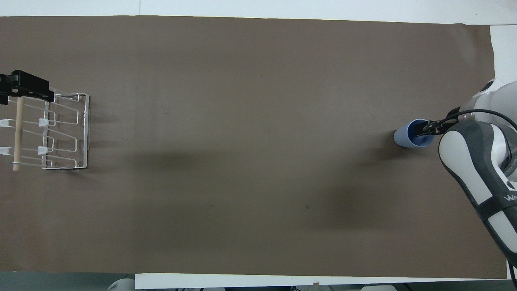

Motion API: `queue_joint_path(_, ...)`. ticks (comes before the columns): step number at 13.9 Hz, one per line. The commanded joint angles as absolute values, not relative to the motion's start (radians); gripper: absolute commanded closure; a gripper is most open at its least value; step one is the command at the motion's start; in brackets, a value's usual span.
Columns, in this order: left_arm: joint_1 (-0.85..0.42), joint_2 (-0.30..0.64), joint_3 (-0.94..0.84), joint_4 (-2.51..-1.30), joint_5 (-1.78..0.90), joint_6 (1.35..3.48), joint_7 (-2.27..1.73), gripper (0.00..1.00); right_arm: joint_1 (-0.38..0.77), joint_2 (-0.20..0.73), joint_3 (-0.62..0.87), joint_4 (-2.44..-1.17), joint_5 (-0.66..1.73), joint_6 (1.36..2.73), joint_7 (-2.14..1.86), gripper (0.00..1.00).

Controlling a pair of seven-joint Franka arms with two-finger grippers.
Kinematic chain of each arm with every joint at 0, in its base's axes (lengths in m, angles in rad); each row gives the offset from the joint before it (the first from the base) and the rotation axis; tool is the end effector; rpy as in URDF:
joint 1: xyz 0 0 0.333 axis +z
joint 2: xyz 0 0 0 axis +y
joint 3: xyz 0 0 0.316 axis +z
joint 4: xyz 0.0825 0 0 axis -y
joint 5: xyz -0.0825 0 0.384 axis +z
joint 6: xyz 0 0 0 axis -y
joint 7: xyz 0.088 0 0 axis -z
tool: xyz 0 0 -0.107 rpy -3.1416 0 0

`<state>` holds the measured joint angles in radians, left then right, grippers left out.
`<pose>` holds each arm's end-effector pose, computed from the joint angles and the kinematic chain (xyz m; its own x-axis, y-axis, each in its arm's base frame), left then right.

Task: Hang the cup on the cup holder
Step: 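Grasp the blue cup rim with the right gripper and lift it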

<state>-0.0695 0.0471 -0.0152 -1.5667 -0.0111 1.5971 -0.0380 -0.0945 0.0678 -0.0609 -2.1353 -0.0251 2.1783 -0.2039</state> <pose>0.5686 -0.0492 0.6022 0.9988 -0.0464 -0.0171 -0.0462 -0.9989 0.0112 0.5409 -0.0854 0.3732 0.9976 0.0628 -0.0293 0.0634 -0.9978 0.0188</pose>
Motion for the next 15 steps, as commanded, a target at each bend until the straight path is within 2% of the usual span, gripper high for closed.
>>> queue_joint_path(1,-0.058,0.012,-0.026,-1.595,-0.002,1.591,-0.051,0.00,-0.118,0.077,-0.052,-2.161,-0.009,2.221,-0.255,0.12)
queue_joint_path(5,-0.058,0.009,-0.028,-1.597,-0.002,1.591,-0.041,0.00,-0.115,0.080,-0.052,-2.161,-0.009,2.218,-0.252,0.79)
queue_joint_path(7,-0.058,0.006,-0.028,-1.600,-0.002,1.591,-0.041,0.00,-0.106,0.087,-0.052,-2.161,-0.011,2.224,-0.250,0.97)
queue_joint_path(8,-0.057,0.006,-0.026,-1.600,-0.002,1.591,-0.043,0.00,-0.106,0.092,-0.052,-2.154,-0.012,2.223,-0.255,1.00)
queue_joint_path(10,-0.055,0.006,-0.026,-1.600,-0.002,1.591,-0.044,0.00,-0.104,0.097,-0.048,-2.107,-0.012,2.182,-0.261,1.00)
queue_joint_path(13,-0.045,0.006,-0.022,-1.600,-0.002,1.591,-0.046,0.00,-0.094,0.103,-0.023,-1.898,0.027,1.889,-0.282,1.00)
queue_joint_path(15,-0.051,0.005,-0.023,-1.601,-0.002,1.576,-0.051,0.00,-0.086,0.083,-0.005,-1.827,0.183,1.762,-0.264,1.00)
